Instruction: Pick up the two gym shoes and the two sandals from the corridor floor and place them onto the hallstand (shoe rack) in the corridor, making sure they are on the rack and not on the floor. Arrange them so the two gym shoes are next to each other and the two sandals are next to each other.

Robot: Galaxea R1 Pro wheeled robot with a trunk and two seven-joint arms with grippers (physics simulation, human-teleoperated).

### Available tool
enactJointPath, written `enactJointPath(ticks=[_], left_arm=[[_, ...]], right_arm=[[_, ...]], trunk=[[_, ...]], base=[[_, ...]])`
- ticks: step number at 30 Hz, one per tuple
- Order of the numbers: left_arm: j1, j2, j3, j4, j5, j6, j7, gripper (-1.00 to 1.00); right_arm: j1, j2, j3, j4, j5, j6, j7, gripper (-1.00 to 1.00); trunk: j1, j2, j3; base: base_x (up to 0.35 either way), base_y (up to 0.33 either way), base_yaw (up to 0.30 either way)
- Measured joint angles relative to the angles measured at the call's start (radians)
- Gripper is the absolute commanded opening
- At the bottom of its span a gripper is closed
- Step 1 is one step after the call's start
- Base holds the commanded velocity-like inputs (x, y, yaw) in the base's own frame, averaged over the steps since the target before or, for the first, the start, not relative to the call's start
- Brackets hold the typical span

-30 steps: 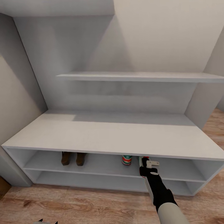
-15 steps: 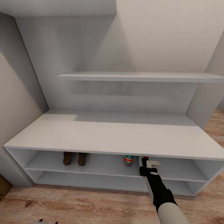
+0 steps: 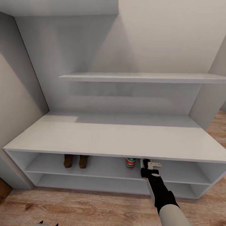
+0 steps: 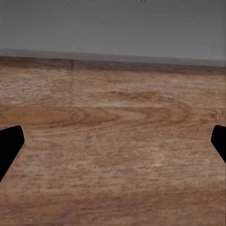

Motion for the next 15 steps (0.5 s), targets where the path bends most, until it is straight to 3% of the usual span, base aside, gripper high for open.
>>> enactJointPath(ticks=[15], left_arm=[[0.000, 0.000, -0.001, 0.000, -0.001, 0.000, -0.001, 1.00]], right_arm=[[0.000, 0.000, 0.001, 0.000, -0.002, 0.000, 0.001, -1.00]], trunk=[[0.000, 0.000, 0.000]], base=[[0.044, 0.012, 0.000]])
